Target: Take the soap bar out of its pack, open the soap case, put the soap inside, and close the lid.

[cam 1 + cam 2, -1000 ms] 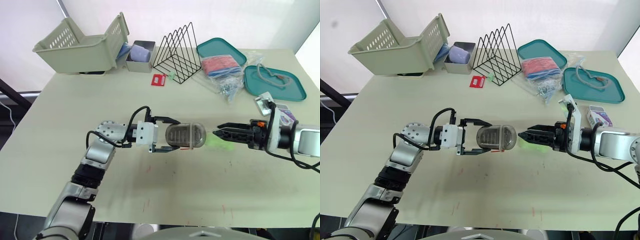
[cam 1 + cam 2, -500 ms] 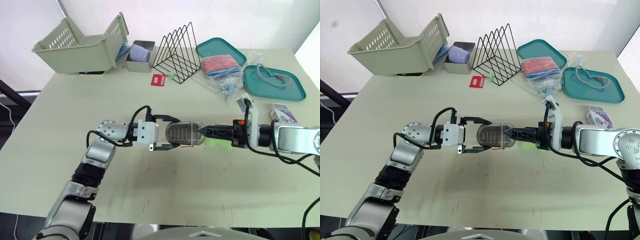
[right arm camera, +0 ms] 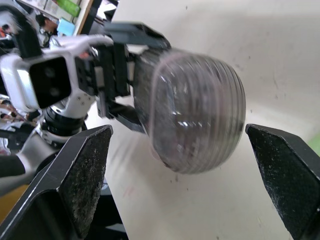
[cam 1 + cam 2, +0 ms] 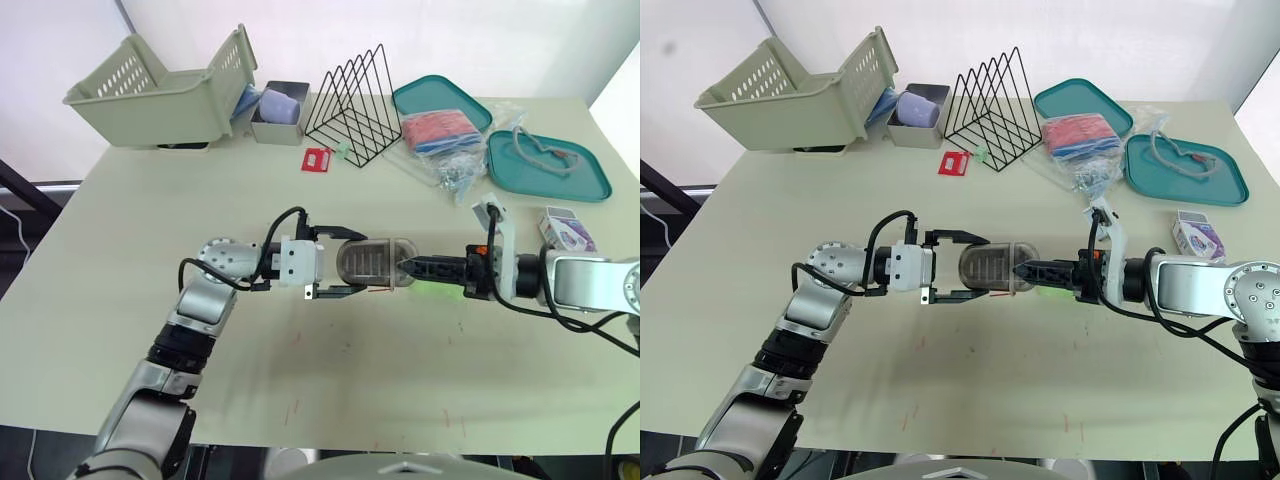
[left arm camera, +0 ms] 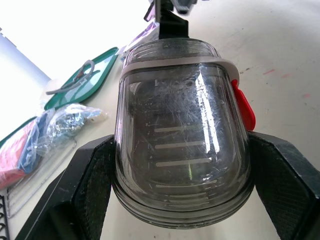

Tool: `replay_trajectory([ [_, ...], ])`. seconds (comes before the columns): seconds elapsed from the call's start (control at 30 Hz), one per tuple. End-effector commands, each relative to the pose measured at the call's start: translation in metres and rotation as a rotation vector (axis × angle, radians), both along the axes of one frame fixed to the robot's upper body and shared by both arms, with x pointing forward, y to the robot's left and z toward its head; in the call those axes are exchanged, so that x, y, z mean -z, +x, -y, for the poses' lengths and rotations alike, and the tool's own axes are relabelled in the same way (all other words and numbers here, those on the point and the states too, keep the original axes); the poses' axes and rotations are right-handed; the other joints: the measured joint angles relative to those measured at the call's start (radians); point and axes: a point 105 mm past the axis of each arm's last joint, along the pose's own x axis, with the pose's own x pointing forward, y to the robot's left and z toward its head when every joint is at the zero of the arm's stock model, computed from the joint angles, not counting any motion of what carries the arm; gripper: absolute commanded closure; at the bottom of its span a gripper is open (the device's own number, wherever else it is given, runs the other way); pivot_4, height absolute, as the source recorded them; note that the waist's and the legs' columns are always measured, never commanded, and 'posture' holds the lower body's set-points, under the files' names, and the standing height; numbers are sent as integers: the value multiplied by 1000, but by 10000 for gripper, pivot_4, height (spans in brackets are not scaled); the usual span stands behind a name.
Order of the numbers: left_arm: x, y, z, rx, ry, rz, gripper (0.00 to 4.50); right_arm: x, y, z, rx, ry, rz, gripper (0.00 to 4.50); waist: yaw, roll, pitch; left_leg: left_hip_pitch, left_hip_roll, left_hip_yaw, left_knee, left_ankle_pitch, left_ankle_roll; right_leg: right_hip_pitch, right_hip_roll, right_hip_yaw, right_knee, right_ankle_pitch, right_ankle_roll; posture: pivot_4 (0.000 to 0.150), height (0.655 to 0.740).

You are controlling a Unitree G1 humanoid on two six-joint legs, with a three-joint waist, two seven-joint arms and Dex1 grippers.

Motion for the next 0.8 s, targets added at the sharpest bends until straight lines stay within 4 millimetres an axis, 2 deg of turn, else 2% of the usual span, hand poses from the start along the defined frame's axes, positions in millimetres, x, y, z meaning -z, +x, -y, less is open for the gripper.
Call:
replay_trajectory([
  [0.03, -6, -3, 1, 18, 0, 27, 10030, -13, 1, 6, 0, 0, 58, 0, 0, 0, 0, 0, 0, 0, 0, 0, 0, 0, 0, 0, 0, 0, 0, 1500, 7400],
  [0.2, -9, -4, 5, 28, -10, 31, 10030, -15, -1, 5, -12, 24, 53, 0, 0, 0, 0, 0, 0, 0, 0, 0, 0, 0, 0, 0, 0, 0, 0, 1500, 7400],
  [0.37, -14, -4, 9, 36, -33, 43, 10030, -9, -2, -1, -35, 39, 33, 0, 0, 0, 0, 0, 0, 0, 0, 0, 0, 0, 0, 0, 0, 0, 0, 1500, 7400],
  [0.8, -15, -6, 8, 34, -31, 46, 10030, -8, 3, -4, -45, 89, 29, 0, 0, 0, 0, 0, 0, 0, 0, 0, 0, 0, 0, 0, 0, 0, 0, 1500, 7400],
])
